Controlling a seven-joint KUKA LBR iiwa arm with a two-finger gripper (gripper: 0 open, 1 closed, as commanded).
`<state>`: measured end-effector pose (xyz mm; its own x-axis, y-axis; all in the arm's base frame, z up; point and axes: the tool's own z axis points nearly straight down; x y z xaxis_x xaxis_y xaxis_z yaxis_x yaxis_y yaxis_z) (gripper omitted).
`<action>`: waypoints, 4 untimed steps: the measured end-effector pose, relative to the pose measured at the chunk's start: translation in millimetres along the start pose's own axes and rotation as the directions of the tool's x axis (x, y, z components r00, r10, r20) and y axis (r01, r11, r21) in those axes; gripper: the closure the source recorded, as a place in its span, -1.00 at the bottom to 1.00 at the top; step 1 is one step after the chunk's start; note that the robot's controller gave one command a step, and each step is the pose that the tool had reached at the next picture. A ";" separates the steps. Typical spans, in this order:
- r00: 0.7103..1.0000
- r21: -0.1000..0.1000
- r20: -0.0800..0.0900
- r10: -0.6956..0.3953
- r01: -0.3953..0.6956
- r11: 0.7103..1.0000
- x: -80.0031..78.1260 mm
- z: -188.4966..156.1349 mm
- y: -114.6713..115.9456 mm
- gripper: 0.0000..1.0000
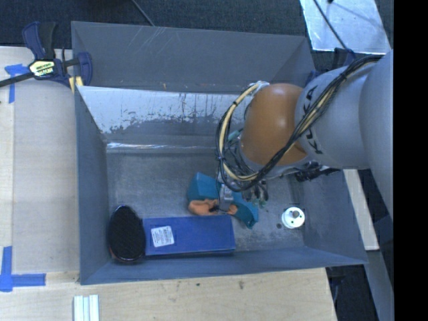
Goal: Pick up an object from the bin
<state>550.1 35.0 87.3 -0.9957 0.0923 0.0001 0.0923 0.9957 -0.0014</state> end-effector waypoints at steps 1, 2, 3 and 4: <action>1.000 0.000 0.000 0.005 -0.005 1.000 7.4 -5.2 13.4 1.00; 1.000 0.002 0.002 0.019 -0.019 1.000 -0.6 2.3 38.5 1.00; 1.000 0.000 -0.004 0.014 -0.014 1.000 10.5 -20.5 27.4 1.00; 1.000 0.000 0.005 0.025 -0.025 1.000 11.1 -5.1 37.7 1.00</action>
Offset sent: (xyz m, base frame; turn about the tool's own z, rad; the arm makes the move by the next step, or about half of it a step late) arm 0.0061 0.0434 -0.0017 0.0215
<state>542.6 73.5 92.3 -0.9931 0.1174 -0.0048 0.1174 0.9931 -0.0012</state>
